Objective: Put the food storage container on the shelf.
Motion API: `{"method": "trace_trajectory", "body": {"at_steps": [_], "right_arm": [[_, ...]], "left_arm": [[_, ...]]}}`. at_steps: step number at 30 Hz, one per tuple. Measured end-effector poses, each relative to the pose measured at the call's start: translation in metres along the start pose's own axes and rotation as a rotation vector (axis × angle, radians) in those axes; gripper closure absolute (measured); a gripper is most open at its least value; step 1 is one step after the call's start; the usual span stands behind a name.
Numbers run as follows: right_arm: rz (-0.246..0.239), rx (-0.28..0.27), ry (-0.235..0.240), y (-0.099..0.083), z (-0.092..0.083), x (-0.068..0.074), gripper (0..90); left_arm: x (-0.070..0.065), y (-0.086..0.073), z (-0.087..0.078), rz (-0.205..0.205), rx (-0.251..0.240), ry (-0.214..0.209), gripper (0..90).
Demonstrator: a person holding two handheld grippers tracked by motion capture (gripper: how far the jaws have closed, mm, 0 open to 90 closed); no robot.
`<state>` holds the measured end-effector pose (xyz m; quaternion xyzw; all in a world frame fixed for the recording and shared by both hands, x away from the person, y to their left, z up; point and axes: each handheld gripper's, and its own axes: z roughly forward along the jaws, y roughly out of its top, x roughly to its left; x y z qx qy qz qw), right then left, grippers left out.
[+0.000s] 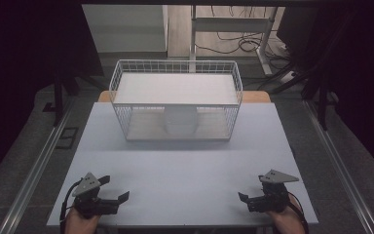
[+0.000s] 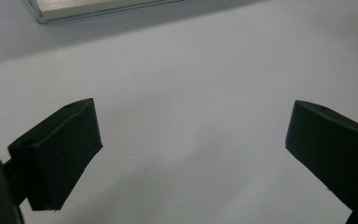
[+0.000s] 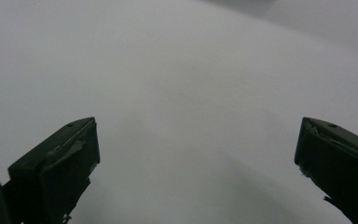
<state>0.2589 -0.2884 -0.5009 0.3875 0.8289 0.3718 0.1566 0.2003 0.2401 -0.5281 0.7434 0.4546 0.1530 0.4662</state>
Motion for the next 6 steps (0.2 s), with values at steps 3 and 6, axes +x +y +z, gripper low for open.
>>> {"method": "trace_trajectory", "body": {"at_steps": [3,6], "right_arm": [[-0.004,0.008,-0.005,0.0003,0.0012,0.0012,0.0],[-0.01,0.012,-0.007,0.0003,0.0018,0.0016,0.0]], "left_arm": [[0.0001,0.0002,0.0003,-0.001,0.002,-0.001,2.8],[-0.0002,0.0008,0.0014,0.003,0.01,-0.004,2.9]]}}
